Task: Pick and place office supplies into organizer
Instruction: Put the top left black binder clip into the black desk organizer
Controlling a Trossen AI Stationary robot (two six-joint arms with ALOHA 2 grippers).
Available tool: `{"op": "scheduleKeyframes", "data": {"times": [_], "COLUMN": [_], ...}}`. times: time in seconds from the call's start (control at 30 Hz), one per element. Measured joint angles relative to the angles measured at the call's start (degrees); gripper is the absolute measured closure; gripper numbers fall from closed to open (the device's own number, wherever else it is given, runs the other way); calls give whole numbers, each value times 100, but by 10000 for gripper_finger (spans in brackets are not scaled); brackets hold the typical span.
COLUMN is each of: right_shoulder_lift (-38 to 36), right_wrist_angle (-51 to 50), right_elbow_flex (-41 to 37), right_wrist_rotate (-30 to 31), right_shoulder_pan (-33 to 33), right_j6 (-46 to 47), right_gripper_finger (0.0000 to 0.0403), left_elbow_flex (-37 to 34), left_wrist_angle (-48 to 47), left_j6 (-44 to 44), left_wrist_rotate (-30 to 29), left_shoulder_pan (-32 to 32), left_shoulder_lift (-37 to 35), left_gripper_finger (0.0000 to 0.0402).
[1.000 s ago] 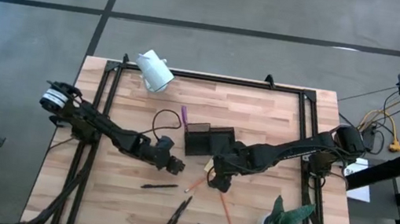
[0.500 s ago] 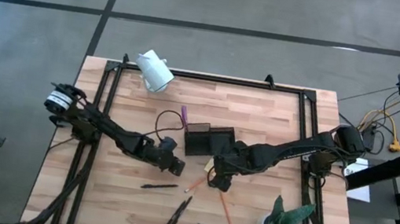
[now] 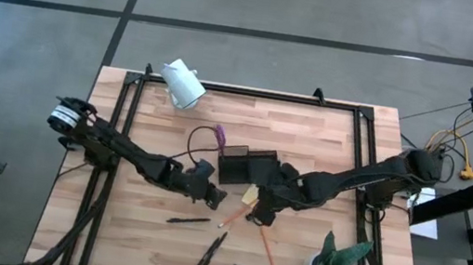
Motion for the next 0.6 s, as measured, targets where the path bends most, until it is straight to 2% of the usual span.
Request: {"op": "scheduleKeyframes", "data": {"times": [0.1,0.23,0.37,0.47,0.6], "right_shoulder_lift": [-300,-637,-873,-973,-1024], "right_wrist_angle": [0,-35,-199,-365,-562], "right_elbow_flex": [0,0,0,0,0], "right_wrist_rotate": [605,1306,1898,1932,1932], "right_shoulder_pan": [108,195,277,288,288], "right_j6": [6,-3,-66,-79,80], "right_gripper_finger": [181,181,181,181,181], "left_elbow_flex": [404,970,1179,1140,1105], "left_wrist_angle": [-615,-1526,-1637,-1628,-2080], "left_j6": [556,1715,2861,2904,2713], "left_wrist_rotate": [-344,-898,-1490,-1600,-1726], "left_shoulder_pan": [4,-8,-30,90,261], "left_shoulder_lift": [-115,-93,-45,-39,-37], "left_gripper_finger": [402,402,402,401,401]}}
